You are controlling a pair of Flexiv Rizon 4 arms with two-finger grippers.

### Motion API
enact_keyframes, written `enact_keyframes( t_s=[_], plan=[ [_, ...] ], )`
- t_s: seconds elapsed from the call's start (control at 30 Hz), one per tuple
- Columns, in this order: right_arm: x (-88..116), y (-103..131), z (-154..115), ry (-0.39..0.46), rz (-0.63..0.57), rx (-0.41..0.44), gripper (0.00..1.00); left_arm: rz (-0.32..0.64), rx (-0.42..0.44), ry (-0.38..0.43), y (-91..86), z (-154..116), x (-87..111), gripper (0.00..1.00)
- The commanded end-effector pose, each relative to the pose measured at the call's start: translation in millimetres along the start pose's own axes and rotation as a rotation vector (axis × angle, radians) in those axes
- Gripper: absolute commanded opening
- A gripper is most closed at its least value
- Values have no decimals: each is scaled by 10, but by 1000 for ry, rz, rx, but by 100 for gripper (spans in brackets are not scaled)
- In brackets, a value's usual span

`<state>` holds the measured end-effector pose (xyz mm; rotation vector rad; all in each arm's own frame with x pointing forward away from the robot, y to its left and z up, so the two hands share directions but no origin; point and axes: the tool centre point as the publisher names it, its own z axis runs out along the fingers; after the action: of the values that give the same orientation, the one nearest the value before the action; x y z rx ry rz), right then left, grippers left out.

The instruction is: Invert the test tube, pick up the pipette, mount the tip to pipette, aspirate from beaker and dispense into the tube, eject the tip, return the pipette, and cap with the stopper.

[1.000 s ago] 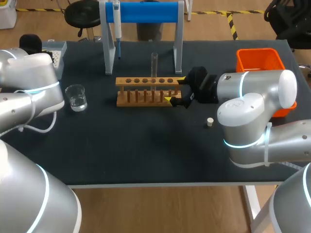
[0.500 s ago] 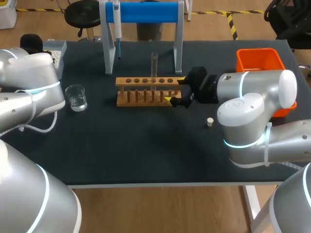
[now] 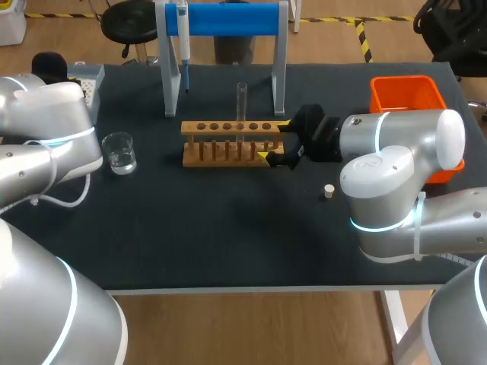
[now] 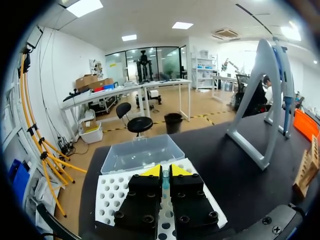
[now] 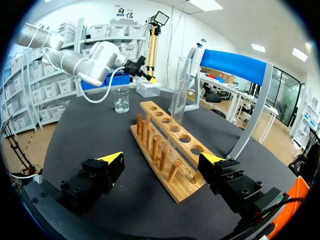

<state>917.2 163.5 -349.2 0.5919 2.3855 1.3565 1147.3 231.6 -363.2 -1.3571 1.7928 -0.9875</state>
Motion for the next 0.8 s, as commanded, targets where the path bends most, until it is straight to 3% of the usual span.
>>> enact_keyframes(
  t_s=[0.03, 0.8],
  plan=[
    [-4, 4, -7, 2, 0, 3, 100, -2, 7, -6, -1, -38, 20, 0],
    [-4, 4, -7, 2, 0, 3, 100, 13, 35, -30, -141, -161, 18, 0]
  ],
)
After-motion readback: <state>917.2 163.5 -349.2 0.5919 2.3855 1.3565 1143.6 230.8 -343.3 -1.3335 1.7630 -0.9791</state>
